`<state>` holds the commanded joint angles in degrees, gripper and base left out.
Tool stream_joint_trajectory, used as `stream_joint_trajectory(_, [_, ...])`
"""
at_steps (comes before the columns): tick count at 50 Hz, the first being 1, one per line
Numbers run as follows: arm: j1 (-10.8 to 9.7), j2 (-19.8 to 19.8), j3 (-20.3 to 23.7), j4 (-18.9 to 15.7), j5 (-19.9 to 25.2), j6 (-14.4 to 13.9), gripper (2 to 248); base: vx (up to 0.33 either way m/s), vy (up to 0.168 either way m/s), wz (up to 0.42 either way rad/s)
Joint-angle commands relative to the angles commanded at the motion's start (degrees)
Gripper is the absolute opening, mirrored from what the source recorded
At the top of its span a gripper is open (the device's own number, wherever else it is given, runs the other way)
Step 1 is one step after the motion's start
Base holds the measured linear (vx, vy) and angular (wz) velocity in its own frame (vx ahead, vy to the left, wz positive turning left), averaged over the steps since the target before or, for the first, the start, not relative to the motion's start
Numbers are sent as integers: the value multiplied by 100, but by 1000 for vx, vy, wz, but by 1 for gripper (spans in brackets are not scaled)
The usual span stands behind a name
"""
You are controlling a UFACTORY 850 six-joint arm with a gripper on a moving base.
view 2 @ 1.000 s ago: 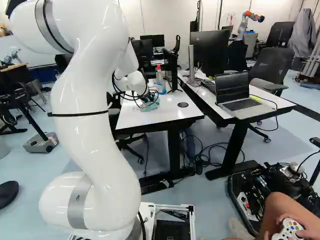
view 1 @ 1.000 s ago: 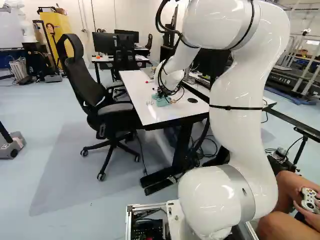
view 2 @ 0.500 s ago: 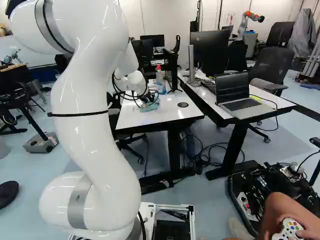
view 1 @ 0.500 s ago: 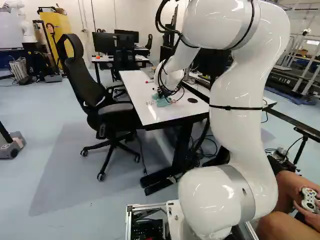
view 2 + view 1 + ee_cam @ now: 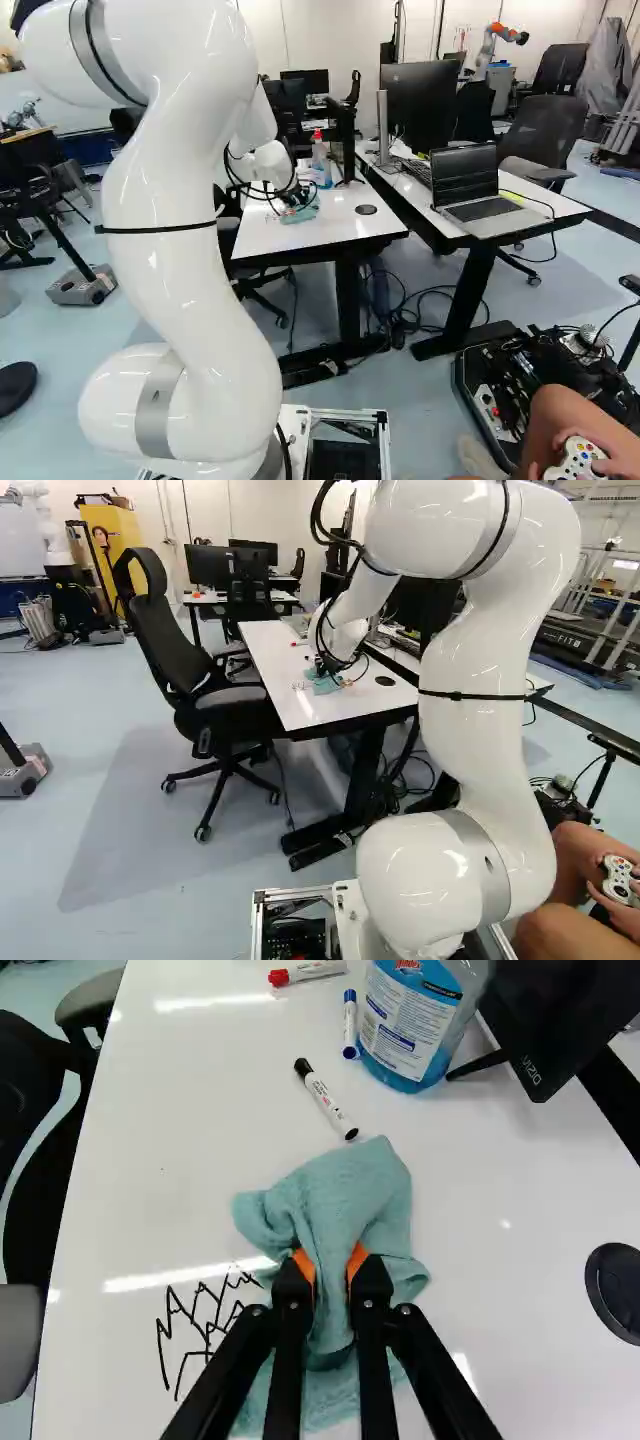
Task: Clean the table with the green towel
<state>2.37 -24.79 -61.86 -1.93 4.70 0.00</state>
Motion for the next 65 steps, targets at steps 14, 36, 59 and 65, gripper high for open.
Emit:
stream_joint_trajectory(14, [0,0,0,0,0,0,53,0,0,0])
stream_joint_trajectory(36, [93,-116,-151,0,0,0,53,0,0,0])
stream_joint_trajectory(59, [446,-240,-314,0,0,0,53,0,0,0])
stream_joint_trajectory(65, [544,-237,-310,0,0,0,53,0,0,0])
